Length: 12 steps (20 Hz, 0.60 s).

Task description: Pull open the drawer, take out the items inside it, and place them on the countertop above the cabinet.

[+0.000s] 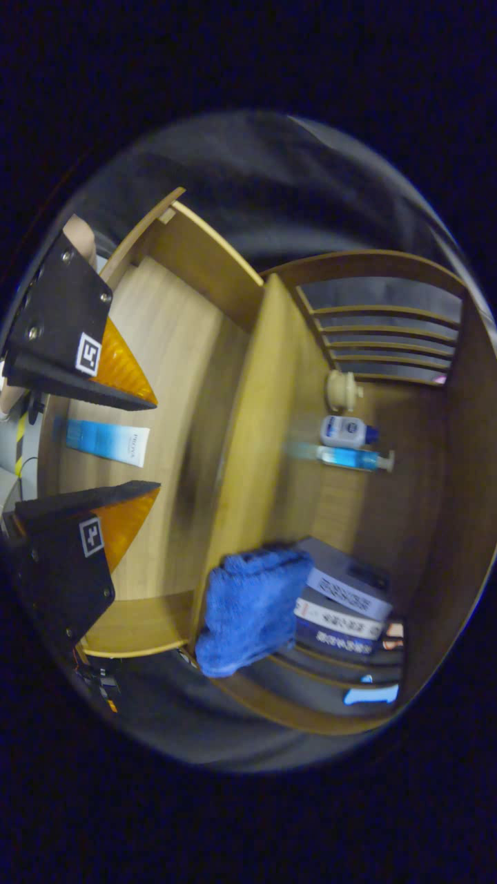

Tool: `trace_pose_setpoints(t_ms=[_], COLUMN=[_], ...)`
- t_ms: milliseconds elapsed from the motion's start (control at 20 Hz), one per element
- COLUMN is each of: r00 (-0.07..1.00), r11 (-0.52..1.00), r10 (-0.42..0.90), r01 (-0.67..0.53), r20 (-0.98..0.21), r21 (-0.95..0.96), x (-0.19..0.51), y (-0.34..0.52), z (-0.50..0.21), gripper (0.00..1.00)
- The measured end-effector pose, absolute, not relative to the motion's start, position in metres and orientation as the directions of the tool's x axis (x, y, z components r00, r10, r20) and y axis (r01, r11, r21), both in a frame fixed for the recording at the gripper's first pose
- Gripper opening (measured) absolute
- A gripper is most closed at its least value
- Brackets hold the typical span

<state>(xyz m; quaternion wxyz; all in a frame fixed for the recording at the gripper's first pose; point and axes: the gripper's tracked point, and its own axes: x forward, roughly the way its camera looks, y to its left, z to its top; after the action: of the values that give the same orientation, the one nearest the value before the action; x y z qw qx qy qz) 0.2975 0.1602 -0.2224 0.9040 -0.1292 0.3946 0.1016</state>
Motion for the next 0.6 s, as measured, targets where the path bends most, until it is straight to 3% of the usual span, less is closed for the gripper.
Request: trace_pose_setpoints(t_ms=[150,600], r00=[0.567,0.333], r11=[0.942,0.928], r10=[0.053,-0.032], r01=[-0.303,-0.341], r20=[-0.822,-0.942], r21=[-0.148,-0.152], x=[0.303,0.290], y=[0.154,0.149], z=[-0.253,-0.323], gripper=[0.67,0.67])
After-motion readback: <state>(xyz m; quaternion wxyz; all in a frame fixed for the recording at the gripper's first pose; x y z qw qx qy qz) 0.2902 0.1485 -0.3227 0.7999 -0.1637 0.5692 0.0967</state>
